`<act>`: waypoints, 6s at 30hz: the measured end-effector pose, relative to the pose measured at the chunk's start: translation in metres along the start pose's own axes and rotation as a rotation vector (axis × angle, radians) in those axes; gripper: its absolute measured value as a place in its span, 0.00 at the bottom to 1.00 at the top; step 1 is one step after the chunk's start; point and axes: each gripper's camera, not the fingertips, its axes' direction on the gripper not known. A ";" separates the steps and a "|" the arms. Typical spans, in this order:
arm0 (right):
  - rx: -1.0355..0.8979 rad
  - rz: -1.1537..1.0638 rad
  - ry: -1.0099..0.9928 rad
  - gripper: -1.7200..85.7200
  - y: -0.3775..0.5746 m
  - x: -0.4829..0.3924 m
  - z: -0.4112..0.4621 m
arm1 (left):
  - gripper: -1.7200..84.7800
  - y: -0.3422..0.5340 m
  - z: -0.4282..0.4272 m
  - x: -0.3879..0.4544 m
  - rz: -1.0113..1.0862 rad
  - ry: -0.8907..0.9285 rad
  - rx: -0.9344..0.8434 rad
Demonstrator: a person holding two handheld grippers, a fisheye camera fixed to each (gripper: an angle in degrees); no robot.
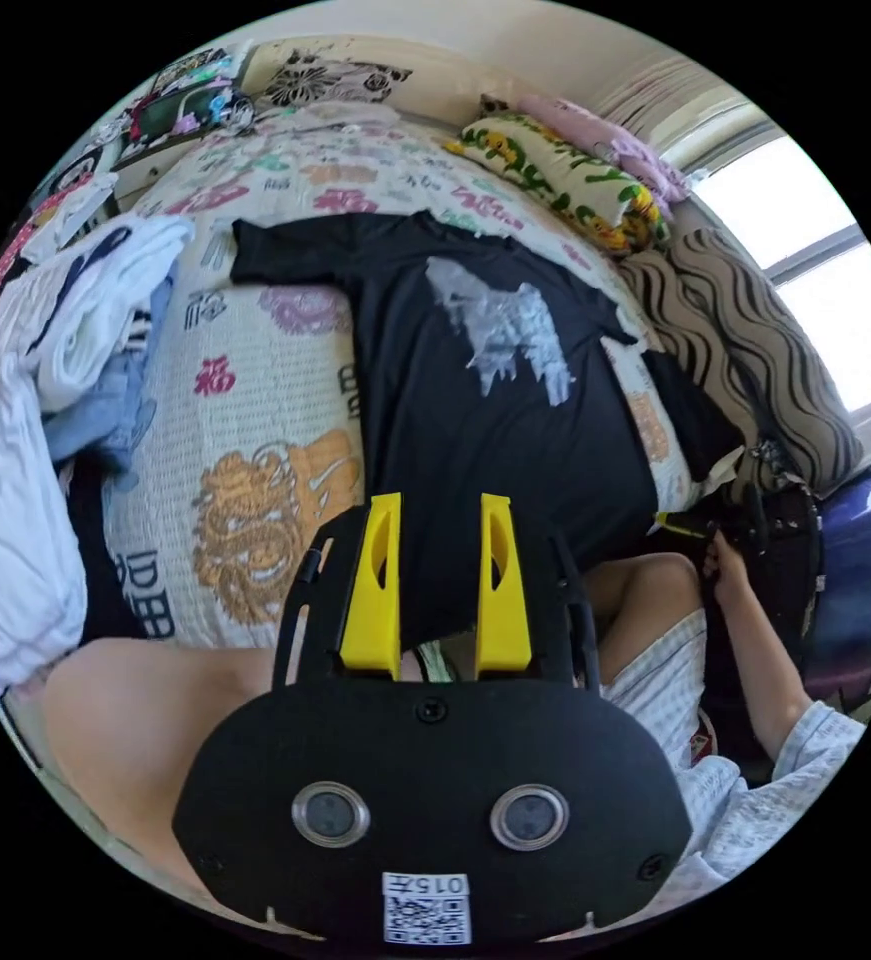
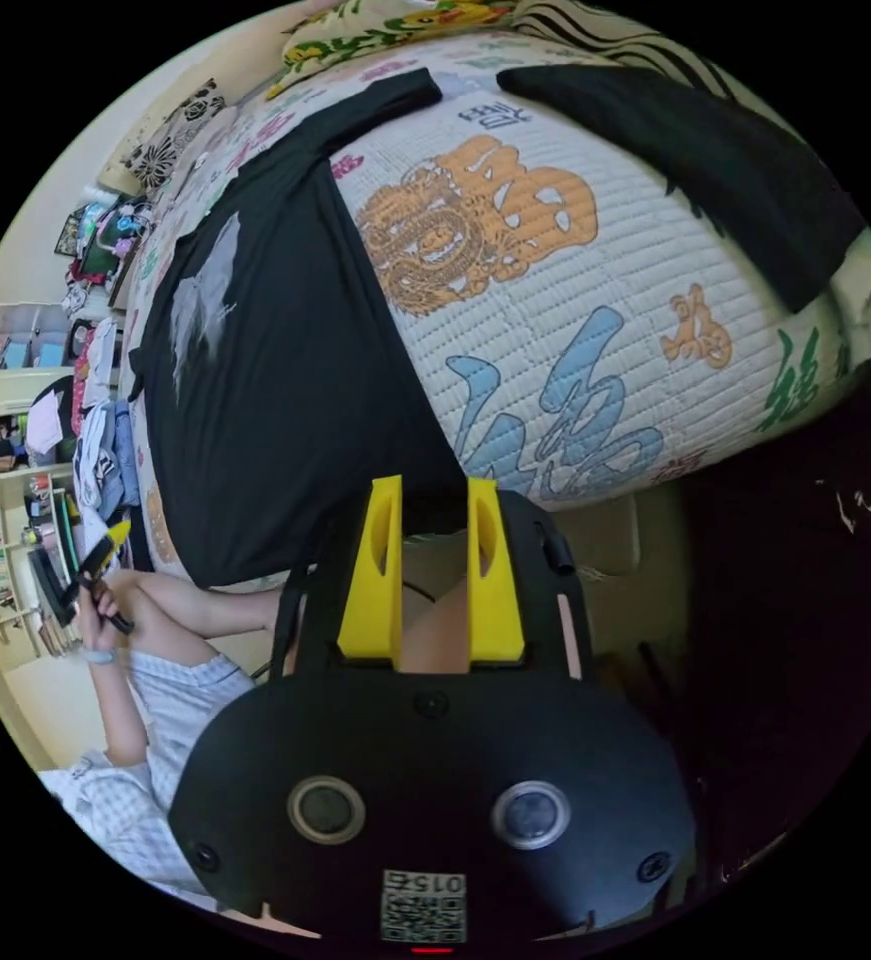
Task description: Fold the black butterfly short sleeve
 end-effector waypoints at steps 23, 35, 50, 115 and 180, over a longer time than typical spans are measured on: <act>-0.071 -0.080 0.039 0.02 -0.035 0.128 0.028 | 0.04 -0.005 0.064 0.112 -0.022 -0.107 -0.289; -0.104 -0.167 0.132 0.02 -0.033 0.160 0.025 | 0.01 -0.009 0.027 0.177 0.112 -0.127 -0.326; 0.052 -0.181 0.349 0.01 0.003 0.197 -0.002 | 0.02 -0.027 -0.037 0.240 0.166 -0.120 -0.345; 0.268 -0.673 -0.007 0.08 -0.128 -0.237 -0.100 | 0.10 -0.405 -0.092 0.132 0.064 0.335 0.281; 0.127 -0.797 -0.142 0.01 -0.225 -0.825 -0.204 | 0.02 -0.158 -0.115 -0.092 -0.106 0.021 0.796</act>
